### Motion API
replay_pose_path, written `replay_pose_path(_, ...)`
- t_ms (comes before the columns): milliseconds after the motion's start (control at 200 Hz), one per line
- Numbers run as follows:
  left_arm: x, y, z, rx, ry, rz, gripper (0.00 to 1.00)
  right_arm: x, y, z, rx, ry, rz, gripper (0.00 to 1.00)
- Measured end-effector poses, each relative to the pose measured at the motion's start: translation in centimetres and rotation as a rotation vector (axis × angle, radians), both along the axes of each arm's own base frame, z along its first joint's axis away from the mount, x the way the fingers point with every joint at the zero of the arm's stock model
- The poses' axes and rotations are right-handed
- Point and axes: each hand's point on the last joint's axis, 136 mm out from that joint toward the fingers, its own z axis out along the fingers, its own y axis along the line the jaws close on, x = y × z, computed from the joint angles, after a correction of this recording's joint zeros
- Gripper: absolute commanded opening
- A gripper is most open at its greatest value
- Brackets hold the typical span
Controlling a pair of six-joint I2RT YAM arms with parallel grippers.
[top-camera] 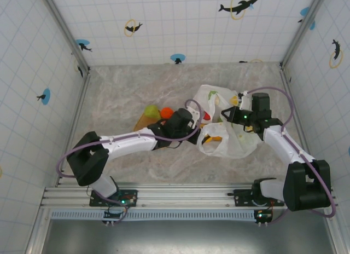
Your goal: Place the fruits into the plastic bag
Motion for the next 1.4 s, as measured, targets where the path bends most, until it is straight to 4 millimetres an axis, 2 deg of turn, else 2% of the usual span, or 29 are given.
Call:
replay_pose_path(145, -1.3, -1.2, 0.2, -0.027, -0.002, -0.062, 0.63, 0.0, 0.0, 0.0, 0.004, 0.002, -0.001, 0.00)
replay_pose_path(300, -0.6, -2.5, -1.1, -0.011, 0.007, -0.072, 0.65, 0.1, 0.3, 0.4, 0.032, 0.003, 0.000, 0.00)
replay_pose_path(390, 0.7, -3.6, -1.5, 0.001, -0.007, -0.046, 0.65, 0.0, 0.5, 0.7, 0.048, 0.007, 0.002, 0.00)
replay_pose_path(545, 3.4, -5.2, -1.0, -0.024, -0.048, 0.022, 0.65, -0.1, 0.5, 1.3, 0.054, -0.008, 0.003, 0.00)
replay_pose_path(831, 7.9, -5.3, -1.4, -0.083, -0.082, 0.224, 0.67, 0.2, 0.5, 2.7, 0.056, -0.029, 0.005, 0.00)
replay_pose_path(1131, 11.3, -6.0, -3.3, -0.137, -0.107, 0.396, 0.72, 0.2, 0.7, 3.2, 0.065, -0.032, 0.014, 0.00)
replay_pose_path(1401, 13.7, -6.9, -3.2, -0.197, -0.146, 0.488, 0.76, 0.3, 0.7, 3.2, 0.067, -0.028, 0.018, 0.00)
